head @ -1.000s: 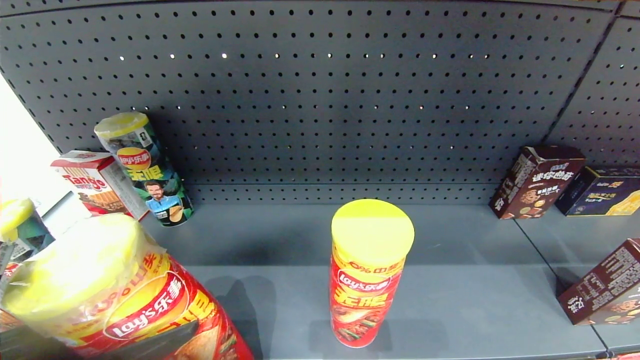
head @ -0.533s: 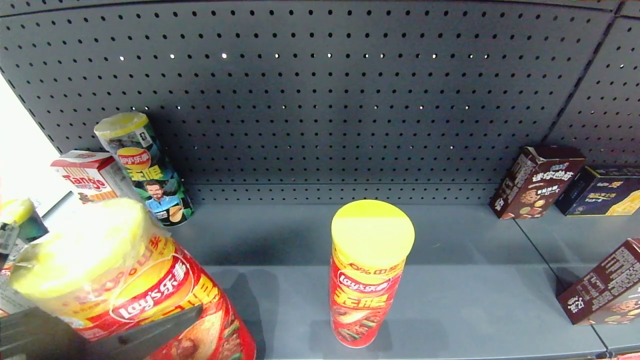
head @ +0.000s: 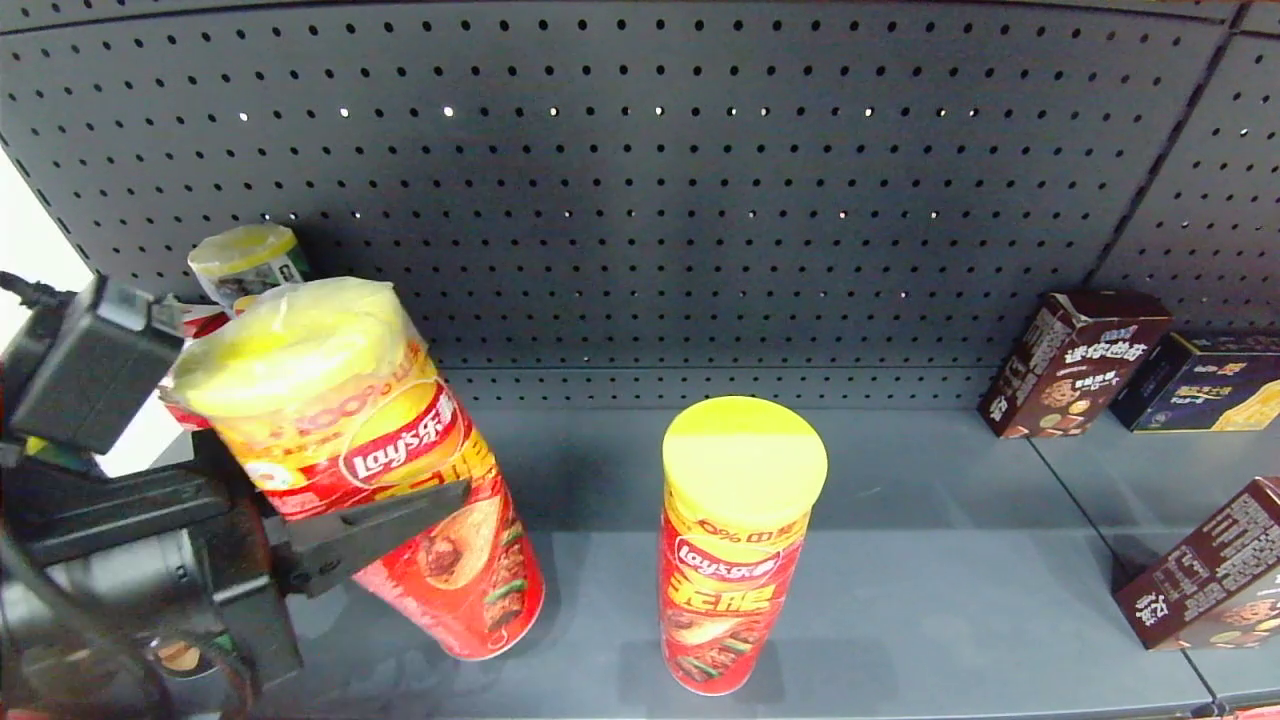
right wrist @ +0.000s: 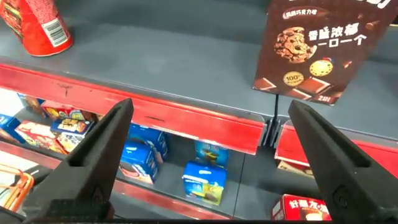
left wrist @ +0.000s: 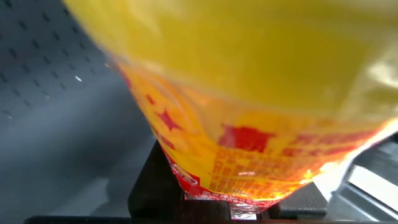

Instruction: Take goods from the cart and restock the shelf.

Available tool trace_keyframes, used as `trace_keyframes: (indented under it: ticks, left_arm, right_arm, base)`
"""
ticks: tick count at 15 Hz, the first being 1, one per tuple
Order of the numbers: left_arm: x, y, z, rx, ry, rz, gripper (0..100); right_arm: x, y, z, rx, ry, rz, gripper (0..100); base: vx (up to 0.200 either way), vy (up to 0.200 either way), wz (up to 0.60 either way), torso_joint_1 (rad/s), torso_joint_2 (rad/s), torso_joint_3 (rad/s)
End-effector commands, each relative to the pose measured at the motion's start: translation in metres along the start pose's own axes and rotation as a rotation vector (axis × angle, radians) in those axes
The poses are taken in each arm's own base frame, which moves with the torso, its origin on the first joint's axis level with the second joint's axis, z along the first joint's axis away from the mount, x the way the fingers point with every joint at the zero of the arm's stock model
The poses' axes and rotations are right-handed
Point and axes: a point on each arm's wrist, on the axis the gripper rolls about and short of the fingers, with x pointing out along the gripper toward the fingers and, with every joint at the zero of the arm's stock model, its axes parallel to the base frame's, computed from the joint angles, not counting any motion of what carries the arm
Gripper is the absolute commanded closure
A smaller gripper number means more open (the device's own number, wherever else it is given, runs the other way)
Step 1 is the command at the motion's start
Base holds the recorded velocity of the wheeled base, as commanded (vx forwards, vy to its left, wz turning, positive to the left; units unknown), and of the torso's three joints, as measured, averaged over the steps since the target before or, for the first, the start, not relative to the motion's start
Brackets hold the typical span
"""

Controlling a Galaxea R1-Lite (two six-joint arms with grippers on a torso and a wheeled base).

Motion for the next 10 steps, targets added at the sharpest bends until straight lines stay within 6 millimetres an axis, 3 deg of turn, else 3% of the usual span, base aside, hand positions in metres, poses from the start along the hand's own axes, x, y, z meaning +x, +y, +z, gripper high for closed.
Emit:
trace_keyframes:
  ticks: [1, 3, 5, 7, 10]
  left_arm:
    - [0.029, 0.022, -0.006, 0.033, 0.073, 0.022, 100]
    - [0.035, 0.024, -0.007, 0.047, 0.088, 0.02, 100]
    - [0.045, 0.027, -0.006, 0.049, 0.093, 0.01, 100]
    - [0.054, 0.032, 0.001, 0.052, 0.085, 0.014, 100]
    - [0.087, 0.048, 0.008, 0.141, 0.096, 0.017, 100]
  right_arm:
    - [0.0, -0.001, 0.0, -0.001, 0.0, -0.033, 0]
    - [0.0, -0.002, 0.0, -0.012, 0.001, -0.094, 0]
    - [0.0, 0.001, 0.0, -0.061, -0.003, 0.056, 0]
    - [0.0, 0.002, 0.0, -0.069, -0.004, 0.08, 0]
    - [0.001, 0.0, -0.001, -0.035, 0.008, -0.011, 0]
  base:
    - [0.0, 0.0, 0.0, 0.0, 0.0, 0.0]
    - [0.0, 0.0, 0.0, 0.0, 0.0, 0.0]
    - [0.0, 0.0, 0.0, 0.0, 0.0, 0.0]
    - [0.0, 0.0, 0.0, 0.0, 0.0, 0.0]
    - [0.0, 0.0, 0.0, 0.0, 0.0, 0.0]
